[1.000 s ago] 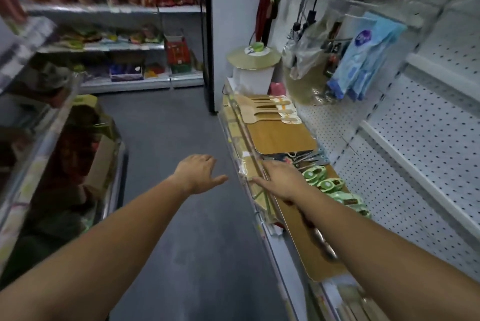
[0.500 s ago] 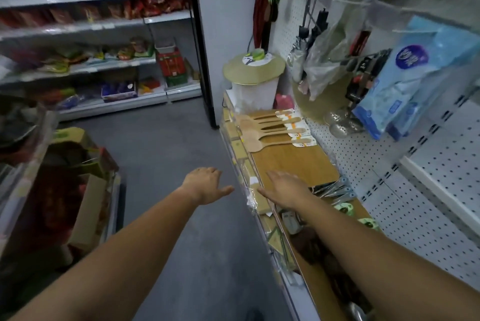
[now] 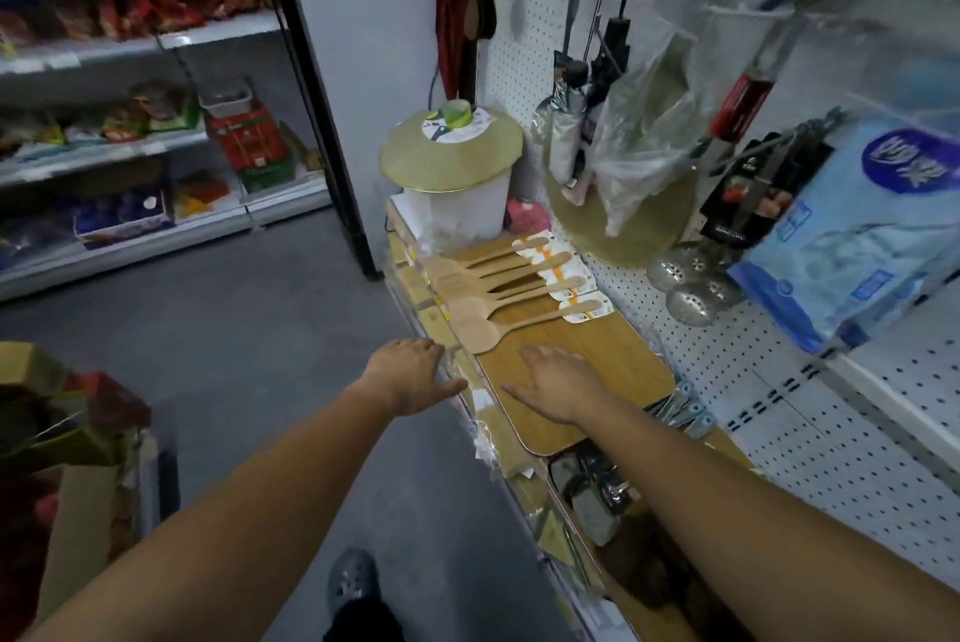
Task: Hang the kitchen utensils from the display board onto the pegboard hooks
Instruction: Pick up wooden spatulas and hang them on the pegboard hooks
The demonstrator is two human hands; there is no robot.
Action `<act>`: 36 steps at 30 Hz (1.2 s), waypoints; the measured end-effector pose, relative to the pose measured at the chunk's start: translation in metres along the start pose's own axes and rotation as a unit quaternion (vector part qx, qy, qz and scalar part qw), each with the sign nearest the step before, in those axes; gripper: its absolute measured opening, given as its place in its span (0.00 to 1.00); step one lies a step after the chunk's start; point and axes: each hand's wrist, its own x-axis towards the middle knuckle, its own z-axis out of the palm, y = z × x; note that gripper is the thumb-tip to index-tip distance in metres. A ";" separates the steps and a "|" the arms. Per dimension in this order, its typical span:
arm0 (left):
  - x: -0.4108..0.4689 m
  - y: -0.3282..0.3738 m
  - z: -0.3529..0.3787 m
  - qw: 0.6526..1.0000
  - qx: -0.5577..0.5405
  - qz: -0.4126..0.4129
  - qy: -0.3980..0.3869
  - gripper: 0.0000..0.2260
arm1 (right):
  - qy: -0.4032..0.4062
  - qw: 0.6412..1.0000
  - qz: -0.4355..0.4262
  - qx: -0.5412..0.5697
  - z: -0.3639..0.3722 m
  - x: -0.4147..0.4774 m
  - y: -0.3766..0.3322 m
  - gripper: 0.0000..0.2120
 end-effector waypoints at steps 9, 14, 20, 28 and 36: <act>0.100 -0.114 0.021 0.992 -0.005 0.115 -0.043 0.37 | -0.041 0.991 0.119 0.051 0.019 0.101 -0.068 0.36; 0.147 -0.140 0.037 0.980 0.033 0.177 -0.090 0.34 | -0.040 0.977 0.167 0.124 0.037 0.137 -0.096 0.32; 0.207 -0.125 0.052 0.951 0.086 0.277 -0.109 0.29 | -0.061 0.950 0.256 0.170 0.072 0.151 -0.064 0.33; 0.304 -0.106 0.071 0.954 0.076 0.283 -0.065 0.23 | -0.047 0.897 0.364 0.248 0.101 0.209 -0.014 0.28; 0.417 -0.059 0.086 0.943 0.065 0.321 -0.059 0.21 | -0.020 0.863 0.429 0.265 0.113 0.293 0.034 0.19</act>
